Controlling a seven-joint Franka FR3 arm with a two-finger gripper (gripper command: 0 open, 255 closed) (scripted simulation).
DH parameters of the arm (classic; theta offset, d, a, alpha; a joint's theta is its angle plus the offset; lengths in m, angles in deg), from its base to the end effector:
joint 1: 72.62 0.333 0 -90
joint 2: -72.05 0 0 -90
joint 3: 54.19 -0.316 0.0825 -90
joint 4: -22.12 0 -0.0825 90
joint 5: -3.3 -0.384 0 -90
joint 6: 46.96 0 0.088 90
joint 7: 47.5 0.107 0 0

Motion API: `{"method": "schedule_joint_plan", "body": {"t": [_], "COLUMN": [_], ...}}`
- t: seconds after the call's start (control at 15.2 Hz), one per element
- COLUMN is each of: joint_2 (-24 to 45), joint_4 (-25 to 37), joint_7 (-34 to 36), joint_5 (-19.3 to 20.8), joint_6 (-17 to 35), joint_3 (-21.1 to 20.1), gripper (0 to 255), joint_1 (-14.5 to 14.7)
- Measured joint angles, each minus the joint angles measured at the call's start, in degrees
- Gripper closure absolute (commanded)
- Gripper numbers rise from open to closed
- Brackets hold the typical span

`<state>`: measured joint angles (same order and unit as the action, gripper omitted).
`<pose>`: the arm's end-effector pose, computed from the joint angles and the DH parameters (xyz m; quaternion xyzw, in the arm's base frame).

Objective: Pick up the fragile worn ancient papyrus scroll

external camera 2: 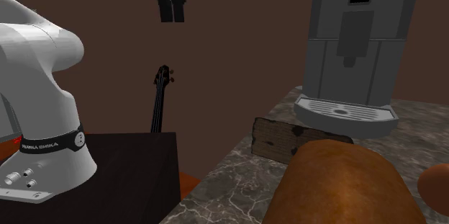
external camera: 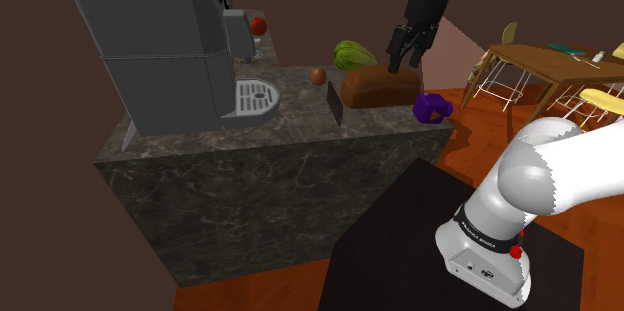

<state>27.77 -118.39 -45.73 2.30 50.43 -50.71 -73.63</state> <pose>0.3184 -0.0271 0.5516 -0.9984 0.0472 -0.0101 0.0297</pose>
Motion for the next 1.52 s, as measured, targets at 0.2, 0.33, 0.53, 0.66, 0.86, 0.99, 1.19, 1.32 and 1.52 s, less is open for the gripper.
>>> {"method": "schedule_joint_plan", "body": {"t": [0.2,0.33,0.53,0.66,0.86,0.99,1.19,1.32,1.52], "joint_2": [2.71,7.03,13.93,18.48,25.70,30.18,37.88,42.48,45.42], "joint_4": [0.12,0.85,2.38,3.63,5.96,7.66,11.45,13.95,14.71], "joint_7": [0.85,1.37,3.26,4.34,5.93,6.74,8.16,9.03,9.25], "joint_5": [-0.25,-0.23,-0.78,-1.11,-1.66,-2.00,-2.78,-3.29,-3.68], "joint_6": [1.97,4.62,8.59,10.87,14.30,16.09,18.51,19.59,21.21], "joint_3": [-0.18,0.23,0.03,0.09,0.25,0.51,0.78,1.00,1.18], "gripper": [0,0,0,0,0,0,0,0,0], "joint_1": [-0.12,-0.59,-0.87,-1.11,-1.41,-1.70,-1.93,-2.15,-2.31]}}
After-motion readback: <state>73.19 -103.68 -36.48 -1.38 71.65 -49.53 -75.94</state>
